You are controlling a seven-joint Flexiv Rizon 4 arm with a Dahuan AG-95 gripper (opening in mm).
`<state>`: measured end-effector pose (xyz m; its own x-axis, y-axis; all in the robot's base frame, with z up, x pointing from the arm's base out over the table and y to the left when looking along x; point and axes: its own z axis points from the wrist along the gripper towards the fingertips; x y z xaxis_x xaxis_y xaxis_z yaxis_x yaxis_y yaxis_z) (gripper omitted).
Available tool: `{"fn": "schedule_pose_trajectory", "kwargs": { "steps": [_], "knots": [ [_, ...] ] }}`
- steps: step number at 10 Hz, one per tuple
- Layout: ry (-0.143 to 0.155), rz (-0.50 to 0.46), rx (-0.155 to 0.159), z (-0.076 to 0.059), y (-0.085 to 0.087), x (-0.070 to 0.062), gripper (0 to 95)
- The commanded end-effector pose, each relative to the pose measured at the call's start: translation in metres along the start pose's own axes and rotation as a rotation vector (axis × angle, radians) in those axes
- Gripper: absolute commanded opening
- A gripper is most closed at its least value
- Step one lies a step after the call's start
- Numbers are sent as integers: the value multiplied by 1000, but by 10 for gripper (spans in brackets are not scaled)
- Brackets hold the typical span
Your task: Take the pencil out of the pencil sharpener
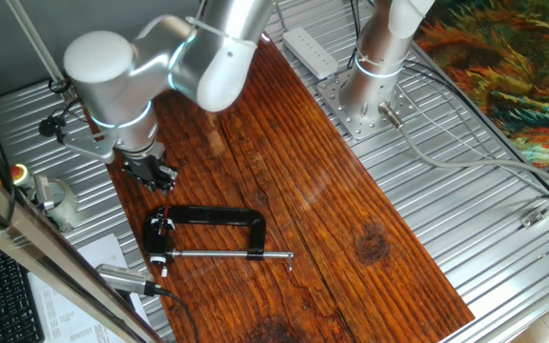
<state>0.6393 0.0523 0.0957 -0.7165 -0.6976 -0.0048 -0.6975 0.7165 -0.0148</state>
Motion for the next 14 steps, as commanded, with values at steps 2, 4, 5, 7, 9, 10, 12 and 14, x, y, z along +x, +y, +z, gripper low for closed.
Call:
{"fn": "schedule_pose_trajectory", "kwargs": {
  "steps": [2, 4, 5, 7, 9, 10, 12, 14],
  "knots": [
    [-20, -106, -71, 8, -3, -4, 190],
    [-32, -122, -82, 11, -3, -6, 190],
    [-25, -137, -86, 12, 0, -8, 190],
    [-20, -125, -88, 15, 5, -12, 190],
    [-16, -130, -88, 15, 5, -12, 190],
    [-12, -138, -89, 16, 5, -12, 190],
    [-7, -157, -96, 16, 6, -12, 190],
    [-8, -159, -97, 17, 10, -12, 190]
  ]
}}
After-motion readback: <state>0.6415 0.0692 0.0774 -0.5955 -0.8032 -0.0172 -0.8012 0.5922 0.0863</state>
